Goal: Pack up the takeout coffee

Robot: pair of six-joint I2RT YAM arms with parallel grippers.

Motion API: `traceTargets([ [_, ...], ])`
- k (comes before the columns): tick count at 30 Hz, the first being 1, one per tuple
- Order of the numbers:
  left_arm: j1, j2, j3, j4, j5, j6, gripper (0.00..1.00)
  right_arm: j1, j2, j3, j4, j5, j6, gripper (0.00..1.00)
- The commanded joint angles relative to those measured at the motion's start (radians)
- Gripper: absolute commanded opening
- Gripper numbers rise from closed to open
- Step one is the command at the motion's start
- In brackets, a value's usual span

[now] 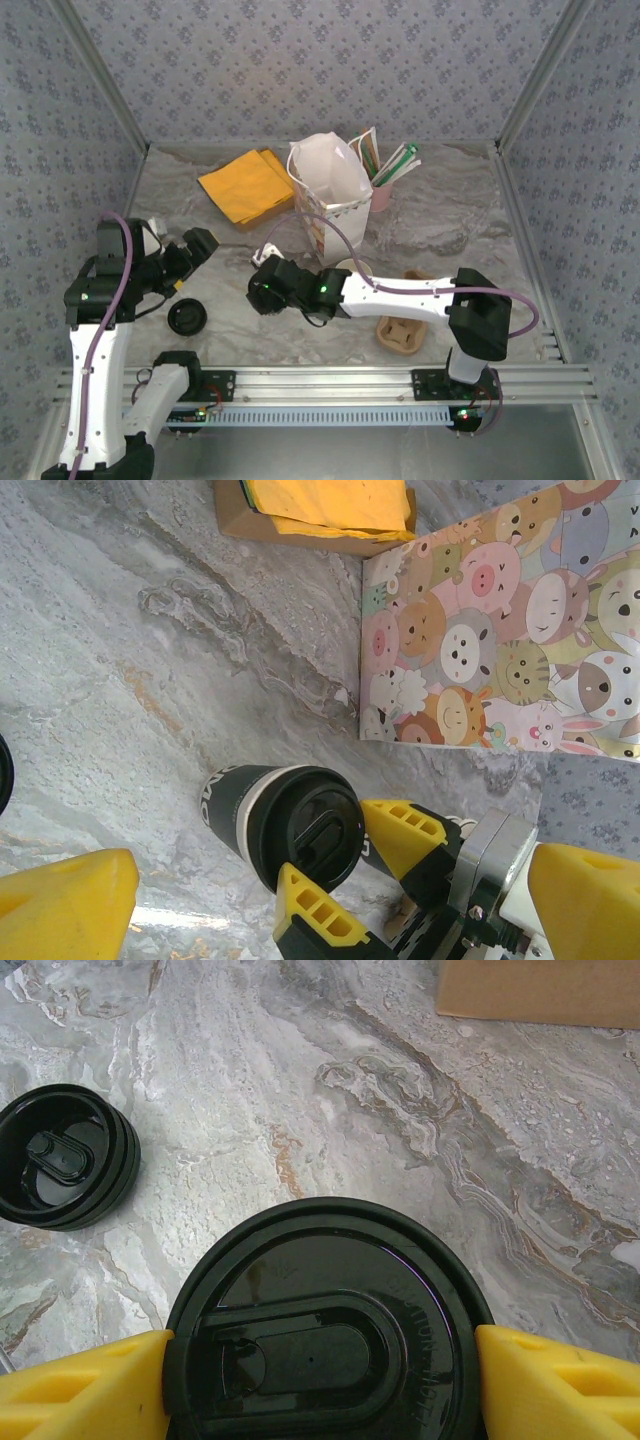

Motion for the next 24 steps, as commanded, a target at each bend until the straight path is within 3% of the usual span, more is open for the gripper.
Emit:
traceTargets([
  [1, 0.007, -0.002, -0.01, 0.012, 0.018, 0.012, 1.0, -0.003, -0.007, 0.034, -0.008, 0.01, -0.016, 0.77],
  [24, 0.008, -0.007, -0.02, 0.014, 0.02, 0.01, 1.0, 0.016, 0.022, 0.002, -0.005, -0.007, 0.018, 0.76],
])
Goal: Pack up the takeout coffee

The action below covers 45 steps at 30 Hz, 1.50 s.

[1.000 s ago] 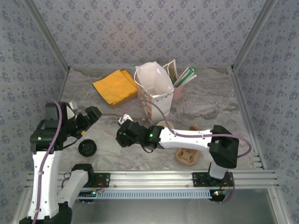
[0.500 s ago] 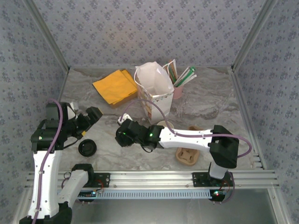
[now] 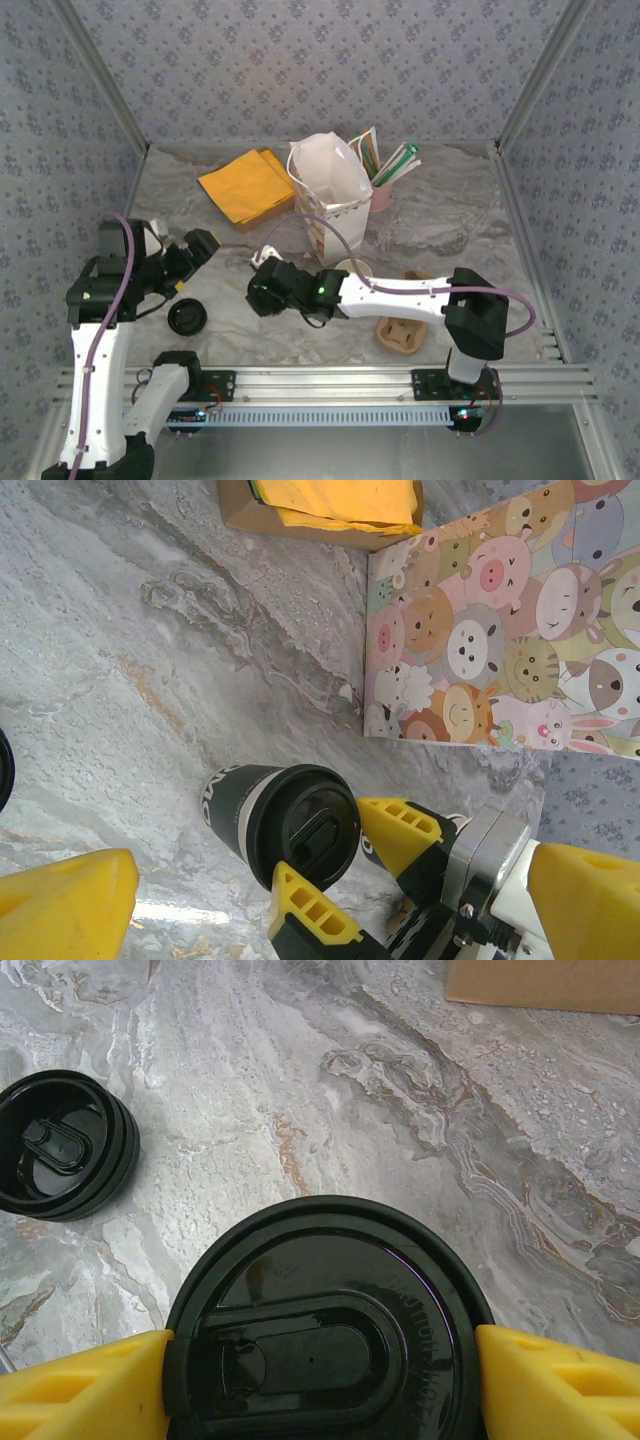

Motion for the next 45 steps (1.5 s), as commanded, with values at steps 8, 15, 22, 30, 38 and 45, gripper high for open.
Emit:
traceTargets([
  [8, 0.006, -0.008, -0.005, 0.01, 0.016, 0.009, 1.0, 0.01, 0.012, -0.016, -0.003, 0.004, 0.018, 0.77],
  [15, 0.007, -0.006, -0.003, 0.012, 0.016, 0.008, 1.0, 0.01, 0.003, -0.009, -0.014, 0.016, 0.007, 0.78],
  [22, 0.008, -0.005, -0.007, 0.018, 0.018, 0.003, 1.0, 0.01, 0.002, 0.003, -0.022, 0.016, 0.001, 0.81],
  [30, 0.007, -0.007, -0.012, 0.018, 0.021, 0.004, 1.0, 0.016, 0.0, 0.018, -0.029, 0.017, -0.002, 0.81],
  [38, 0.007, -0.006, -0.011, 0.018, 0.023, 0.006, 1.0, 0.01, -0.001, 0.042, -0.045, 0.026, -0.013, 0.86],
  [45, 0.007, -0.008, -0.016, 0.018, 0.029, 0.012, 1.0, -0.01, -0.019, 0.065, -0.062, 0.019, -0.031, 0.91],
])
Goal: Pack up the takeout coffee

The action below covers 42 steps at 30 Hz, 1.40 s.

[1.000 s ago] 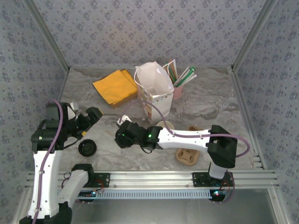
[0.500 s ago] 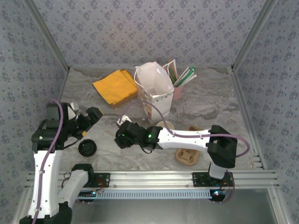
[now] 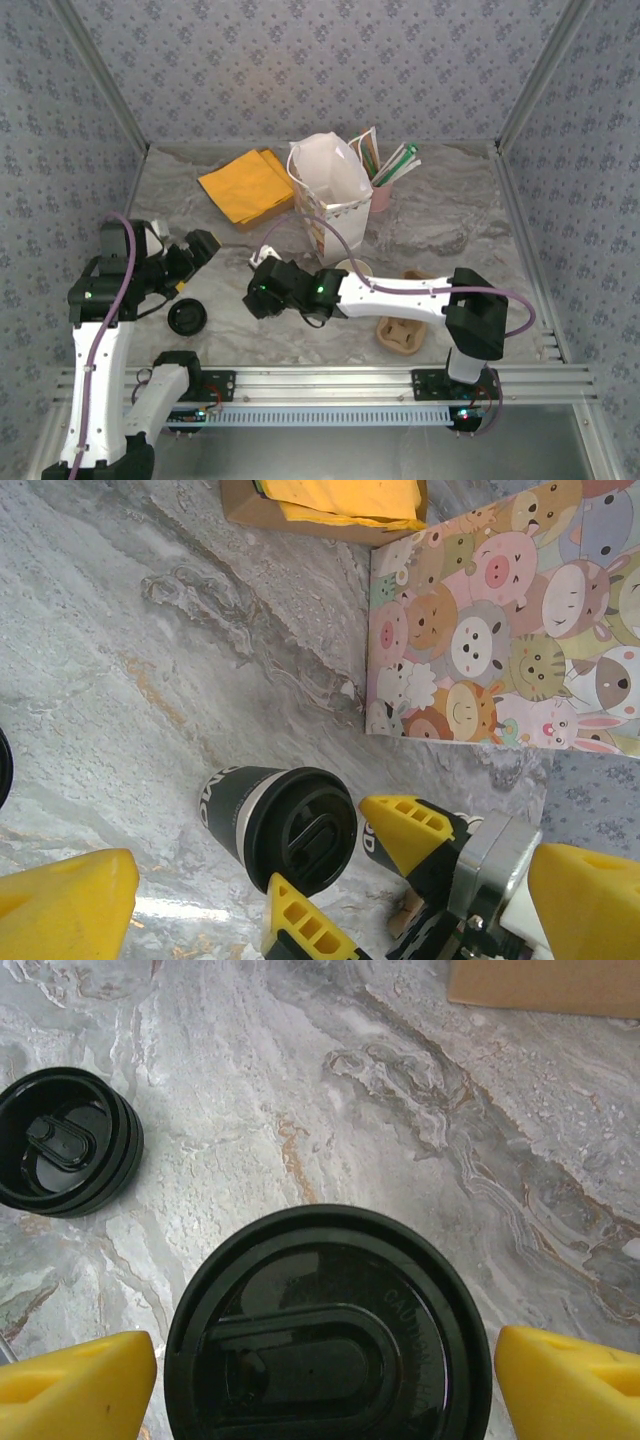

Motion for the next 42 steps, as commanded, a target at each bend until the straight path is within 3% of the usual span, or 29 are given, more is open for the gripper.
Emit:
traceTargets([
  [1, 0.006, -0.006, -0.002, 0.012, 0.029, 0.015, 1.0, -0.01, -0.026, 0.047, -0.037, 0.017, -0.025, 0.91],
  [10, -0.051, 0.01, -0.071, -0.002, 0.022, 0.023, 1.0, -0.086, -0.115, 0.081, -0.109, -0.09, 0.058, 0.89],
  [15, -0.229, 0.031, -0.122, 0.035, -0.085, -0.026, 1.0, -0.141, -0.119, 0.119, -0.234, -0.187, 0.161, 0.84],
  [17, -0.293, 0.041, -0.146, 0.06, -0.105, -0.052, 1.0, -0.163, -0.117, 0.122, -0.26, -0.25, 0.186, 0.75],
  [20, -0.354, 0.057, -0.194, 0.085, -0.105, -0.081, 0.93, -0.177, -0.122, 0.12, -0.285, -0.285, 0.21, 0.7],
  [30, -0.389, 0.075, -0.313, 0.228, -0.02, -0.118, 0.77, -0.199, -0.096, 0.126, -0.304, -0.369, 0.225, 0.57],
  [42, -0.393, 0.132, -0.354, 0.268, -0.003, -0.09, 0.69, -0.209, -0.035, 0.15, -0.321, -0.437, 0.226, 0.56],
])
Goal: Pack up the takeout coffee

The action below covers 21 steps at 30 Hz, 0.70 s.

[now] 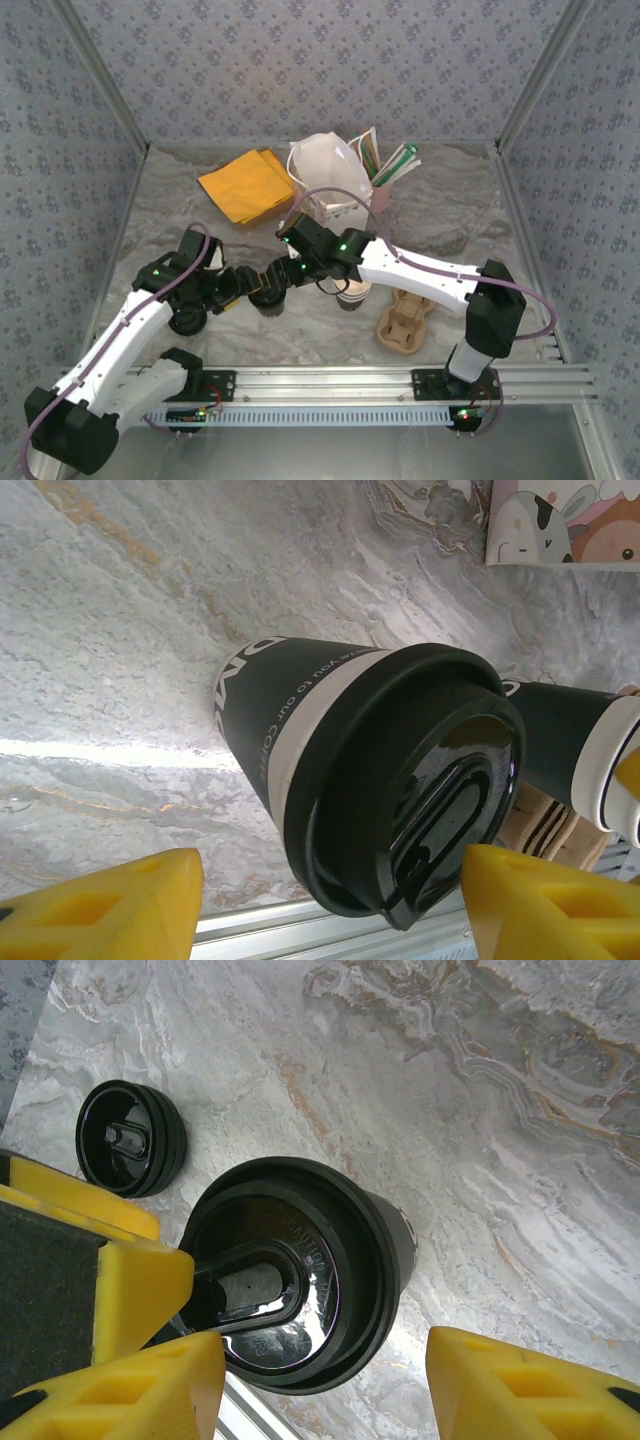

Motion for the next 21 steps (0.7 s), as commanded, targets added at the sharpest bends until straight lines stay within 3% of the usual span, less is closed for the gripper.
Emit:
traceTargets([
  [1, -0.005, 0.007, -0.009, 0.028, 0.025, 0.015, 0.68, -0.002, 0.031, 0.048, -0.037, -0.038, 0.006, 0.56],
  [21, -0.005, 0.039, -0.062, -0.065, -0.084, 0.038, 0.65, 0.018, 0.109, 0.087, -0.091, -0.042, -0.023, 0.55],
])
